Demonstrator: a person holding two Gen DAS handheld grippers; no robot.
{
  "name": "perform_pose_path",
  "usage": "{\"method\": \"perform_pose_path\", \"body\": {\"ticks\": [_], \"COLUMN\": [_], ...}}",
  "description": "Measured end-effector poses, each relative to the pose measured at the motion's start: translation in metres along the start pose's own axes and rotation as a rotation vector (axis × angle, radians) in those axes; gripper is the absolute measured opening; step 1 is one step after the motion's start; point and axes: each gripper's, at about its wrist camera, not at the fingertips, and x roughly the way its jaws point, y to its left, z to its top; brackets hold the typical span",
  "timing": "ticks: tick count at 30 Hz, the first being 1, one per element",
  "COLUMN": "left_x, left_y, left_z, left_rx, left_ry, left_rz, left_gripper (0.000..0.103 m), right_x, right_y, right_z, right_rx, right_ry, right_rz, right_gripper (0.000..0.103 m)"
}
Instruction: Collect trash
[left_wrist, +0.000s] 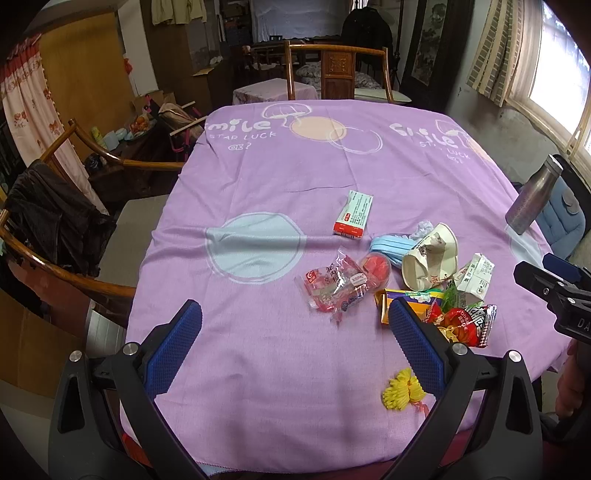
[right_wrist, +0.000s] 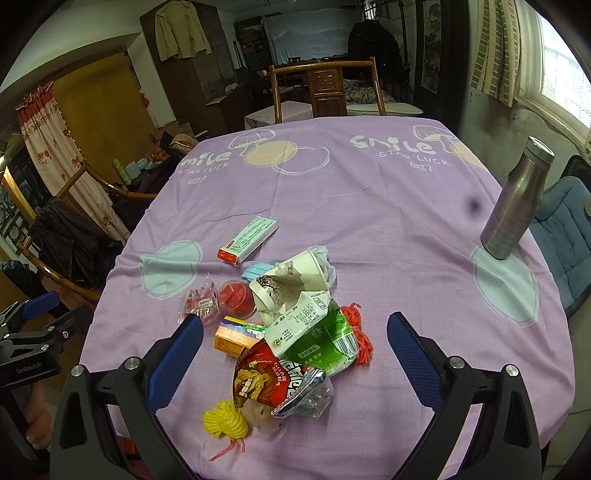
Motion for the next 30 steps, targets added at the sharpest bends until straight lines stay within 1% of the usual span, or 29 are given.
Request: {"method": "perform_pose_path", "body": {"ticks": [17, 19, 21, 26, 28, 29, 30], "left_x": [0.0015, 0.0031, 0.0058, 0.0079, 0.0074, 0.0081, 0.0067], "left_y": [0.0006, 0.0006, 0.0019, 0.0023, 0.0031, 0.0033, 0.0045], "left_z": [0.0, -0.0012, -0.0023, -0.0031, -0.002, -0.0026, -0.001], "left_rx": [-0.014, -0.024, -0.049, -0.057, -0.074, -0.075, -0.095], "left_ry": [0.012, 0.027, 0.037, 0.039, 0.02, 0.023, -0.001], "left_rz": [-0.018, -0.032, -0.062, -0.069, -0.086, -0.086, -0.106], "left_gripper": [0.097, 0.097, 0.097, 0.097, 0.097, 0.097, 0.097], "right_x": [0.0002, 0.0003, 0.0005, 0.001, 0.002, 0.003, 0.003], "right_y": [-0.0008, -0.0008, -0.0008, -0.0004, -0.0001, -0.0002, 0.0001], "right_z": [-0.0006, -0.0008, -0.0009, -0.0016, -0.0026, -0.0034, -0.0041], "right_rx": [0.006, 0.007, 0.008, 0.009, 0.01, 0.012, 0.013], "right_ry": [-0.003, -0.005, -0.005, -0.004, 0.009, 0.015, 0.017], "right_rz": [0.004, 0.006, 0.009, 0.009, 0.009, 0.012, 0.013], "right_gripper": [0.097, 0.097, 0.097, 0.097, 0.097, 0.097, 0.097]}}
